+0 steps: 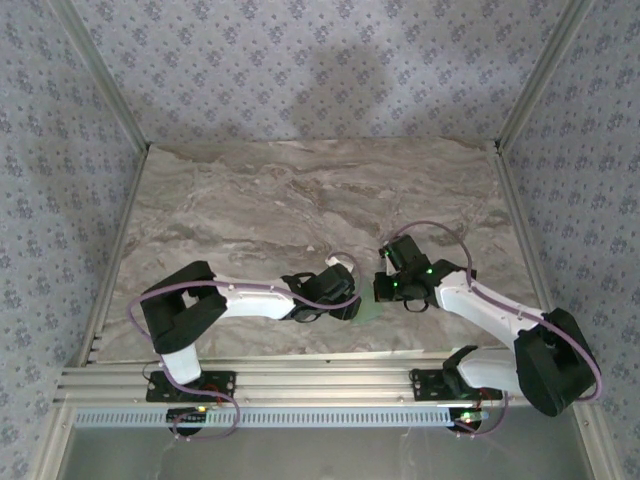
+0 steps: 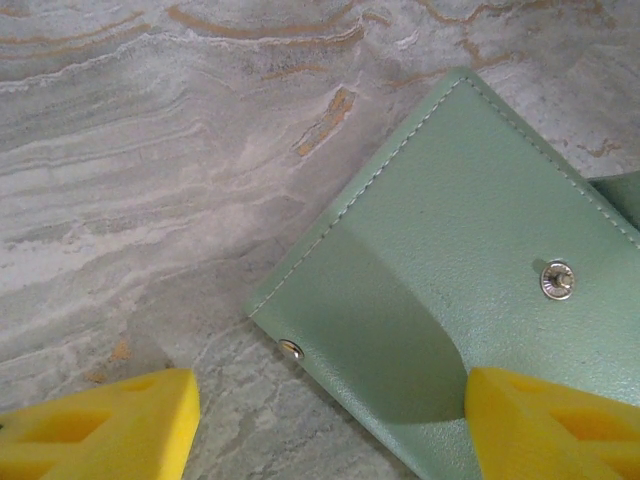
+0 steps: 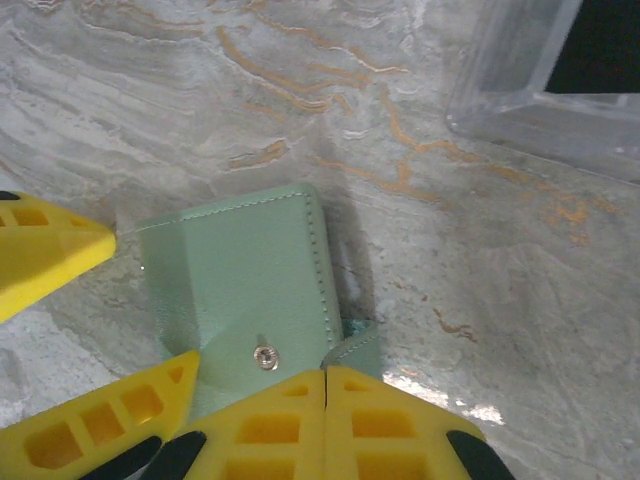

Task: Put the credit cards into the card holder
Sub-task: Close the button at the bottom-center of the table.

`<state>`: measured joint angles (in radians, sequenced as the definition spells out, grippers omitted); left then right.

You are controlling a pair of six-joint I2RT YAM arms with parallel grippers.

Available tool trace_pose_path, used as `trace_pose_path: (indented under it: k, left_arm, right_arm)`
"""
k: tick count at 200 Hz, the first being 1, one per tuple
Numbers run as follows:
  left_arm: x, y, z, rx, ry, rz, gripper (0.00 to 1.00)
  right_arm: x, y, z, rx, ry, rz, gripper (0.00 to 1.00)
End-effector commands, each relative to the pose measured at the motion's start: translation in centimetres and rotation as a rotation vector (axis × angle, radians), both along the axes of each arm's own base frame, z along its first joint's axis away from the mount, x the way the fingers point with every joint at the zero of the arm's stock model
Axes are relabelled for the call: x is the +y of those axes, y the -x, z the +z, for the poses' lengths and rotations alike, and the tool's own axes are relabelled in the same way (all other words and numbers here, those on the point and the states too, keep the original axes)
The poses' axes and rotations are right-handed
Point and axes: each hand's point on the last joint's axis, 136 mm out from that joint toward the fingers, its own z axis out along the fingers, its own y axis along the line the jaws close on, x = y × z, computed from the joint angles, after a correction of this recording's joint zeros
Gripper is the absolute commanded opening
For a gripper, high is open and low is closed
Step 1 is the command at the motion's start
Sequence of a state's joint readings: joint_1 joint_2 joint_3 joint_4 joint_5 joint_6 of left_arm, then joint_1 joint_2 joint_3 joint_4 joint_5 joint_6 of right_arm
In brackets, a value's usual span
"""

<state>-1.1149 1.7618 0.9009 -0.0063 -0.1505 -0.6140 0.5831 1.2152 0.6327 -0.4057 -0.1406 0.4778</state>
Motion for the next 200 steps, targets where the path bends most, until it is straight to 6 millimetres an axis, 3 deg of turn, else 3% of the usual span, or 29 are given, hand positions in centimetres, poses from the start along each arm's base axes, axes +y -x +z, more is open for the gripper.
trace_pose_path:
  k: [1,134,200]
  left_arm:
    - [1.0,0.7,-3.3,0.056,-0.067,0.006,0.71]
    - [0.7,0.8,-3.4,0.064,-0.055,-0.001,0.71]
    - [0.7,0.9,-3.3,0.066,-0.047,-0.003,0.71]
  right_arm:
    - [1.1,0.4,0.1,0.006,-0.042,0.040,0.00]
    - [3.8,0.8,-1.0,0.079,-0.124,0.098,0.00]
    - [3.8,0.5,-0.8,0.085,-0.167,0.076,0.00]
